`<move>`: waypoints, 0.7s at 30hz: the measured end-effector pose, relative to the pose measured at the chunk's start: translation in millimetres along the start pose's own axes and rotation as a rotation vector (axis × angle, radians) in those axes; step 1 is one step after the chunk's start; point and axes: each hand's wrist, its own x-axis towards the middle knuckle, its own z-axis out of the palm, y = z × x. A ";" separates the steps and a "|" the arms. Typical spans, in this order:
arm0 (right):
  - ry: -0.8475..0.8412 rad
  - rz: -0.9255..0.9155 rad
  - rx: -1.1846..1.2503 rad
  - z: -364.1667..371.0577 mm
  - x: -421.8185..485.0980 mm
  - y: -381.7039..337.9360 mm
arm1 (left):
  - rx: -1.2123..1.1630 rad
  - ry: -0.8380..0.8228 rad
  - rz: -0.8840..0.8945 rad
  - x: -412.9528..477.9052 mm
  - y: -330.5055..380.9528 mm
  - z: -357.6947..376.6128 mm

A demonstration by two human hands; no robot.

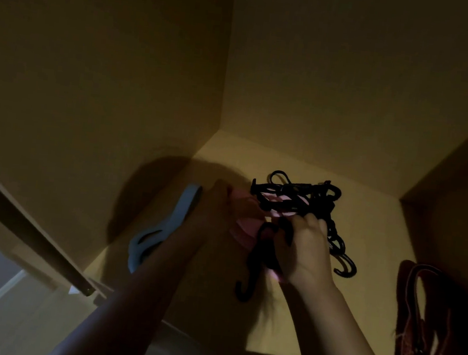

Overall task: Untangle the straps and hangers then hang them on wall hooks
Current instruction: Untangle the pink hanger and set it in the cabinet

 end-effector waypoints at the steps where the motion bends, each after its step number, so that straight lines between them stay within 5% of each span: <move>1: 0.013 0.013 0.011 -1.8 0.2 2.4 | -0.093 -0.009 0.007 -0.3 2.7 1.8; 11: 0.107 0.155 0.180 -23.8 9.9 25.3 | -0.479 -0.114 0.116 7.2 48.6 12.9; 15: 0.093 0.214 0.252 -33.9 11.7 35.7 | -0.530 -0.257 0.287 10.0 72.8 12.4; 21: 0.185 0.201 0.435 -51.3 6.7 23.5 | -0.535 -0.249 0.101 10.9 97.4 29.9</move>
